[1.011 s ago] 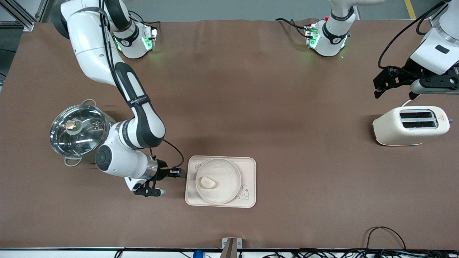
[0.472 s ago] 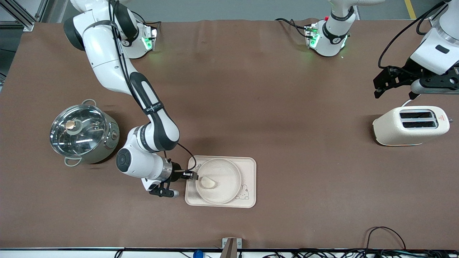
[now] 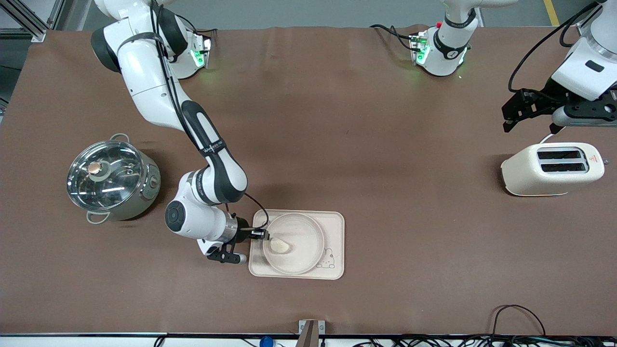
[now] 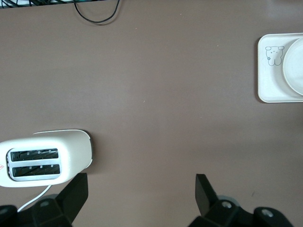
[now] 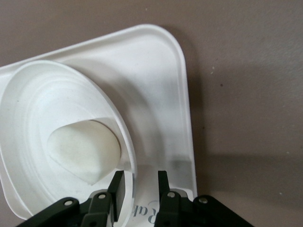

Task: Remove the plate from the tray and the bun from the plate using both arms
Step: 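Close the right gripper on the white plate's rim, then lift the plate off the tray and set it beside the tray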

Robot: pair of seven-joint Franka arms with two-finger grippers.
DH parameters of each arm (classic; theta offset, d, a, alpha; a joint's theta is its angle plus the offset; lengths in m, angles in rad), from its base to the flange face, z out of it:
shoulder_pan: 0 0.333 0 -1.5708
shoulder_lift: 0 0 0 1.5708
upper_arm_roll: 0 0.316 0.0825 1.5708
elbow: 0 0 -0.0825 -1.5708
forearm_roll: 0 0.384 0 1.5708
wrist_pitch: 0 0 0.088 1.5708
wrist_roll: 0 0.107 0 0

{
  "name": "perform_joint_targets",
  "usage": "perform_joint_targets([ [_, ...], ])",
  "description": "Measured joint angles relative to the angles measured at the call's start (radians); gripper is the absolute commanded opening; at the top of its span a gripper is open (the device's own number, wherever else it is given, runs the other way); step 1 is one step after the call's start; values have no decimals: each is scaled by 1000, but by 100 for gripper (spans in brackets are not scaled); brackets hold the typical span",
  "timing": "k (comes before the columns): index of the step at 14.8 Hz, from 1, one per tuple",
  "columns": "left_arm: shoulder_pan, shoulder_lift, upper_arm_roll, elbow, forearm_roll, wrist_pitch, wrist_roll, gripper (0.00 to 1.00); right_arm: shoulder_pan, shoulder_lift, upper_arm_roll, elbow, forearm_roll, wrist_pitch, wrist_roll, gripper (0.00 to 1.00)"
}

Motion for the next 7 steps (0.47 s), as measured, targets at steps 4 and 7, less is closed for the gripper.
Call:
perform_joint_targets([
  [4, 0, 0, 0, 0, 0, 0, 0, 100, 5, 5, 0, 1, 0, 3, 2, 9],
  [7, 0, 0, 0, 0, 0, 0, 0, 100, 5, 5, 0, 3, 0, 4, 3, 3],
])
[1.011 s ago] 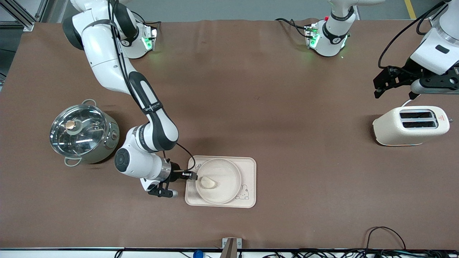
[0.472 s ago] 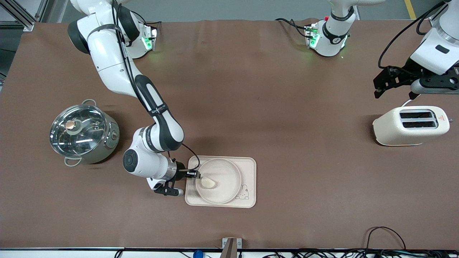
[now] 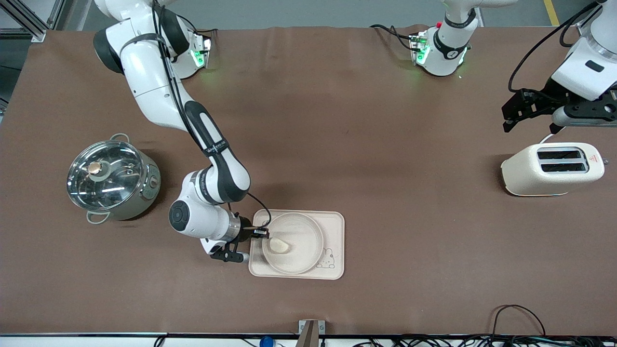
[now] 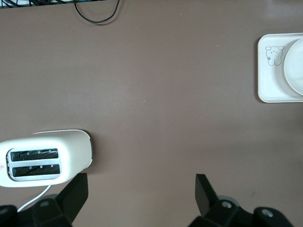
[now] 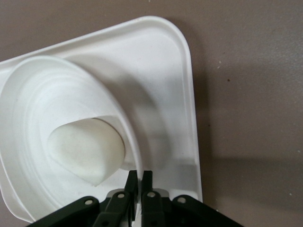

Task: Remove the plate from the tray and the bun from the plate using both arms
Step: 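Lift the plate off the tray and set it beside the tray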

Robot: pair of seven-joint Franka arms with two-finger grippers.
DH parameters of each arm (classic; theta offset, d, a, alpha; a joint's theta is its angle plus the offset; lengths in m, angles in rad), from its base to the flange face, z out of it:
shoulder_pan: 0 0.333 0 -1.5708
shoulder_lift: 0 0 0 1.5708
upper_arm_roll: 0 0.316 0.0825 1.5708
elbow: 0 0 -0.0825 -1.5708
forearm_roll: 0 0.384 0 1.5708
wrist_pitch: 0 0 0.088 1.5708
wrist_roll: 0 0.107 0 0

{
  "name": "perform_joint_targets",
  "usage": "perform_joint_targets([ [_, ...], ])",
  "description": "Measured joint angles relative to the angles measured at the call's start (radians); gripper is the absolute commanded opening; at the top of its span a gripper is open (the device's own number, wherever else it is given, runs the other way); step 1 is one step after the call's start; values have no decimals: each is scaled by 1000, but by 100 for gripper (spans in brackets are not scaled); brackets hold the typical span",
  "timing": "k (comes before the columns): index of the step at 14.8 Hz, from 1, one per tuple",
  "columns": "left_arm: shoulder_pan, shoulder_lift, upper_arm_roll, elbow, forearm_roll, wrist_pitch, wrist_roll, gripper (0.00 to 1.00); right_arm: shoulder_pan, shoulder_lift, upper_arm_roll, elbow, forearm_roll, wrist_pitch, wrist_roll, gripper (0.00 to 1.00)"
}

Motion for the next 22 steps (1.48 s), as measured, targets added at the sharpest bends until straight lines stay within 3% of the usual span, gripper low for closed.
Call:
perform_joint_targets([
  [7, 0, 0, 0, 0, 0, 0, 0, 100, 0, -9, -1, 31, 0, -7, 0, 1],
  [12, 0, 0, 0, 0, 0, 0, 0, 100, 8, -88, -1, 3, -6, -115, -2, 1],
  [17, 0, 0, 0, 0, 0, 0, 0, 100, 79, -229, -1, -209, -28, -100, -6, 0],
  [22, 0, 0, 0, 0, 0, 0, 0, 100, 157, -367, 0, -506, -29, 88, -44, 0],
])
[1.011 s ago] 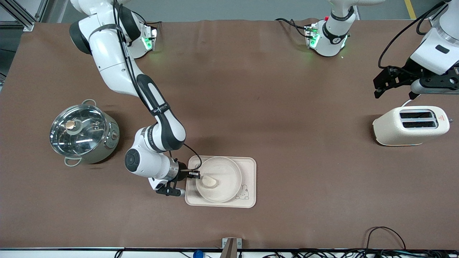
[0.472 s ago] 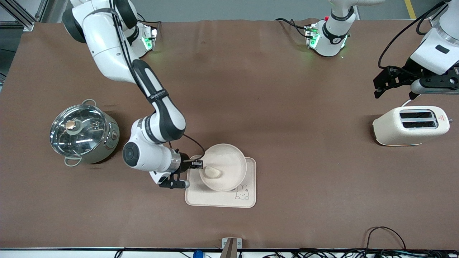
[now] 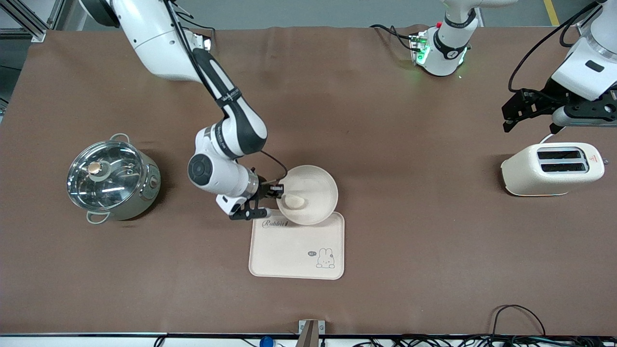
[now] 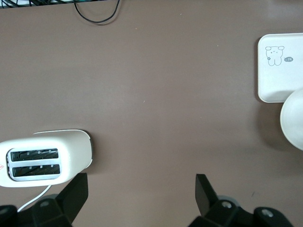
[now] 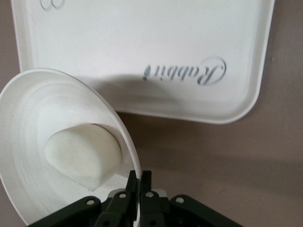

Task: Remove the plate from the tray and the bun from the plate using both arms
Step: 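Lift the plate off the tray and set it beside the tray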

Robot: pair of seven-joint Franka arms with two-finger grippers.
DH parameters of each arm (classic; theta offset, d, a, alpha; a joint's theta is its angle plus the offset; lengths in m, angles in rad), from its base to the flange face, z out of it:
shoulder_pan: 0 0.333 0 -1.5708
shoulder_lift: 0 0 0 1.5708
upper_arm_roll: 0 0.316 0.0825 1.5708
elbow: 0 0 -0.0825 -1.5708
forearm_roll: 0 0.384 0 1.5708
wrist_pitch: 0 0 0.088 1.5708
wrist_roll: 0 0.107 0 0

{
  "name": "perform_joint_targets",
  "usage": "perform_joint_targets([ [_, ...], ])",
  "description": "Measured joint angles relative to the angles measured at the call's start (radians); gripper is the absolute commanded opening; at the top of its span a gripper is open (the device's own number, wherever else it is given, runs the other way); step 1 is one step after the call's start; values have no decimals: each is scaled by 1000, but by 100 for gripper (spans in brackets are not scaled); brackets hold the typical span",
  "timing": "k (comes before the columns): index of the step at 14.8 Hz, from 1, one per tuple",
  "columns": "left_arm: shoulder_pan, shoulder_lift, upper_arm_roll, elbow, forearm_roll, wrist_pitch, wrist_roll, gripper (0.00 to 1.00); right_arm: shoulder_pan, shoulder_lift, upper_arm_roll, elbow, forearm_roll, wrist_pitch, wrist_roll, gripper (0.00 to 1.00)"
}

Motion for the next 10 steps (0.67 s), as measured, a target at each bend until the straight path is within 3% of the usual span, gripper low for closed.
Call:
perform_joint_targets([
  [7, 0, 0, 0, 0, 0, -4, 0, 100, 58, -53, 0, -180, 0, 128, -15, 0],
  [8, 0, 0, 0, 0, 0, -5, 0, 100, 60, -53, 0, -185, 0, 131, -17, 3],
  [10, 0, 0, 0, 0, 0, -5, 0, 100, 60, -53, -1, -189, 0, 134, -18, 21],
])
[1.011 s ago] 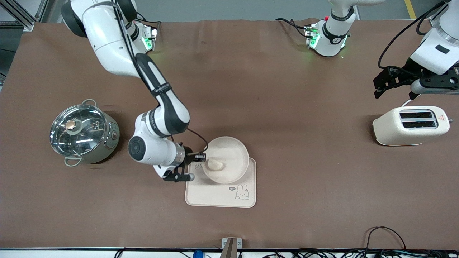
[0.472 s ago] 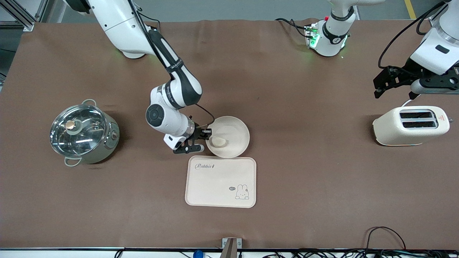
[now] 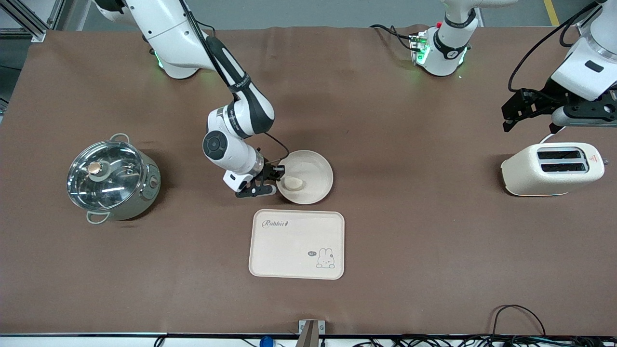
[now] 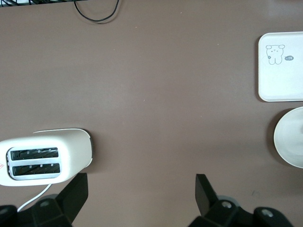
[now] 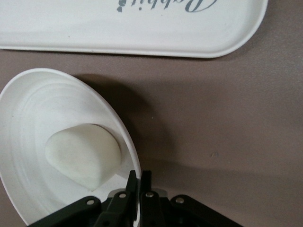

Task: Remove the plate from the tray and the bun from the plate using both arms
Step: 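Lift the plate off the tray and set it beside the tray, then release the plate with the right gripper while the left gripper reaches the bun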

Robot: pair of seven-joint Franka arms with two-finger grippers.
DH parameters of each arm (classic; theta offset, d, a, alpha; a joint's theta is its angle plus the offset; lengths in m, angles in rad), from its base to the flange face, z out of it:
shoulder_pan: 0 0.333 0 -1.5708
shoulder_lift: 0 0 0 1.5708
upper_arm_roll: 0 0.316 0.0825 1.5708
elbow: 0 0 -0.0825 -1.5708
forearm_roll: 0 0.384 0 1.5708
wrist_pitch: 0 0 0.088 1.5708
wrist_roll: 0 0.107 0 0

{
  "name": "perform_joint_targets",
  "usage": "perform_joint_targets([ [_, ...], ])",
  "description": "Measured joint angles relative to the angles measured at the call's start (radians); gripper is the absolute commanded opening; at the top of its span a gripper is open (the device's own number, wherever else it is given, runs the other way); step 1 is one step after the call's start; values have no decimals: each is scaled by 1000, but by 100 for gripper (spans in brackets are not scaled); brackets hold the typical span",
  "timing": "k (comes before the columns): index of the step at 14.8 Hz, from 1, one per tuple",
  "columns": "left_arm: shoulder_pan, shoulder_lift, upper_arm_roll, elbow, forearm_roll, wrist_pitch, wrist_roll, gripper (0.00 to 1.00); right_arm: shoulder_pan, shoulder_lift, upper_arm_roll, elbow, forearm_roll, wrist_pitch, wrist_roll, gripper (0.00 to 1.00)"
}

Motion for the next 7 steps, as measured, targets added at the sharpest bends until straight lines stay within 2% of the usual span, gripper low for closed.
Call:
perform_joint_targets([
  [1, 0, 0, 0, 0, 0, -1, 0, 100, -1, 0, -2, 0, 0, 1, 0, 46],
  [2, 0, 0, 0, 0, 0, -2, 1, 100, -2, -1, -4, 0, 0, 1, 0, 61],
  [4, -1, 0, -2, 0, 0, -20, 6, 100, -4, -2, -8, 1, 0, 1, -1, 98],
  [7, -6, 1, -40, -1, -33, -64, -12, 100, -5, -13, -10, 18, 0, -12, -1, 100],
])
